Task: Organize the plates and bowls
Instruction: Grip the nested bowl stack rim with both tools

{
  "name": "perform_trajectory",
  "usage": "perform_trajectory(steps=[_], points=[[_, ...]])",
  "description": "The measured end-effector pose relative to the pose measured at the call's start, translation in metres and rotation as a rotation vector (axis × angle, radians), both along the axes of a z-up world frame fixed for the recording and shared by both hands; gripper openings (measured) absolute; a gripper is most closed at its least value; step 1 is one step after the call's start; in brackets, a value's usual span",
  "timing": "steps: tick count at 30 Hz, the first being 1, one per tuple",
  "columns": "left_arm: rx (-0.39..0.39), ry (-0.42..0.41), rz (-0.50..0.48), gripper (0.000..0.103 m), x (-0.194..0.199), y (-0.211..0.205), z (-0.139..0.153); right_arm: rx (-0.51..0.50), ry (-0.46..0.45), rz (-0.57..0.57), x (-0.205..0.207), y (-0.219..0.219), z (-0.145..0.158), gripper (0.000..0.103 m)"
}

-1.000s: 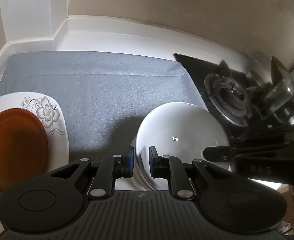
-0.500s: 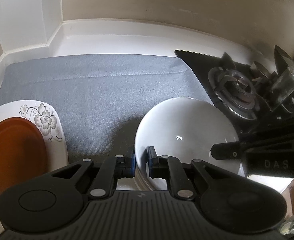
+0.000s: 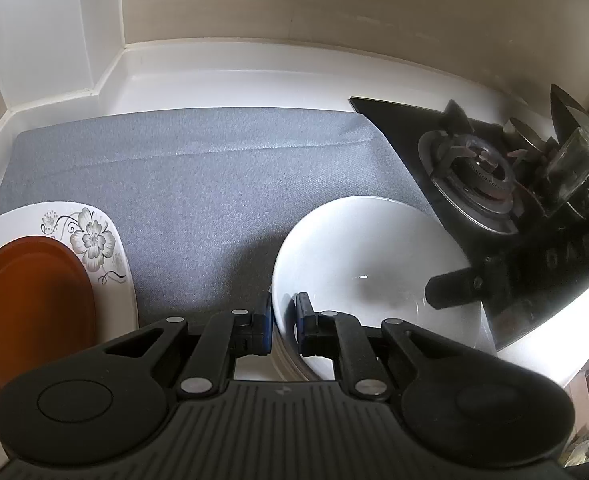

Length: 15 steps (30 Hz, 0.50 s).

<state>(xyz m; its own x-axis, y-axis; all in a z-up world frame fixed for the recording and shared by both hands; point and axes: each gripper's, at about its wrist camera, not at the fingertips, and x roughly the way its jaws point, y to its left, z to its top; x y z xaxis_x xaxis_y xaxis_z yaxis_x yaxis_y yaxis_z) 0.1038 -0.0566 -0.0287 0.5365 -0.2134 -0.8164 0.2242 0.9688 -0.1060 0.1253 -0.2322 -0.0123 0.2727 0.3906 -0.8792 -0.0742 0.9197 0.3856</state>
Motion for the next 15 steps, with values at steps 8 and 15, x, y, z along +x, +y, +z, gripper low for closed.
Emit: perform_trajectory(steps=[8, 15], points=[[0.002, 0.002, 0.001, 0.012, 0.000, 0.000, -0.002, 0.126, 0.126, -0.118, 0.011, -0.020, -0.009, 0.020], [0.004, 0.002, 0.000, 0.012, 0.000, 0.000, -0.002, 0.156, 0.172, -0.145, 0.013, -0.026, -0.010, 0.021]])
